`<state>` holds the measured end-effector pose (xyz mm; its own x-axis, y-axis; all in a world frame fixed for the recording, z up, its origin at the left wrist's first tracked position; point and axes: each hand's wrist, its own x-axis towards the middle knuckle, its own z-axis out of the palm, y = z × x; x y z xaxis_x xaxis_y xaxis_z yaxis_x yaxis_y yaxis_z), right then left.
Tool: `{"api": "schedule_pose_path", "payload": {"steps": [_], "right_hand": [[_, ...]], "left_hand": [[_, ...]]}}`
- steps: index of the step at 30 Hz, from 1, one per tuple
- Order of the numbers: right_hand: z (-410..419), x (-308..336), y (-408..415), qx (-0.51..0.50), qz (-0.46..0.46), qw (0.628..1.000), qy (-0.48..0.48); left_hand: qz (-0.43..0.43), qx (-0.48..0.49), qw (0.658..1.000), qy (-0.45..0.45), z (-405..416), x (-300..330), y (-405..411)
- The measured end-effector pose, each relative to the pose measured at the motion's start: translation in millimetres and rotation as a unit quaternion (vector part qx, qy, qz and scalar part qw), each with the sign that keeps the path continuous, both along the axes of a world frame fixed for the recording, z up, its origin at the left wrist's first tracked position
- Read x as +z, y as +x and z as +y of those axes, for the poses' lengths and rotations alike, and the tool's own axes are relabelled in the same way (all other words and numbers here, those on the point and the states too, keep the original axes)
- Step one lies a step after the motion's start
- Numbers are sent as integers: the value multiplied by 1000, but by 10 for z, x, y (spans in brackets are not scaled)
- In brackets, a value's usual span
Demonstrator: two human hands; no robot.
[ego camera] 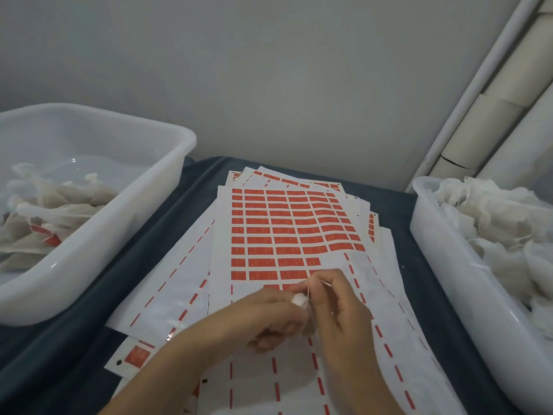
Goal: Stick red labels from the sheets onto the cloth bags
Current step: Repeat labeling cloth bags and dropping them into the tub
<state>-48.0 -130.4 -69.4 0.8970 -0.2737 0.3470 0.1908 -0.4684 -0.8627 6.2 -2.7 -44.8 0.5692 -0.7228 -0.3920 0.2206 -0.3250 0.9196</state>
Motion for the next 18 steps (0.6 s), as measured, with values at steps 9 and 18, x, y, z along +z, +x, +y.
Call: {"api": "schedule_pose_path", "payload": {"steps": [9,18], "right_hand": [[-84,48,70,39,68,992,96],[-160,58,47,70,95,992,47]], "left_hand": [[-83,-42,994,-53,24,-38,-64],[-40,17,996,-81,53,-93,-34]]}}
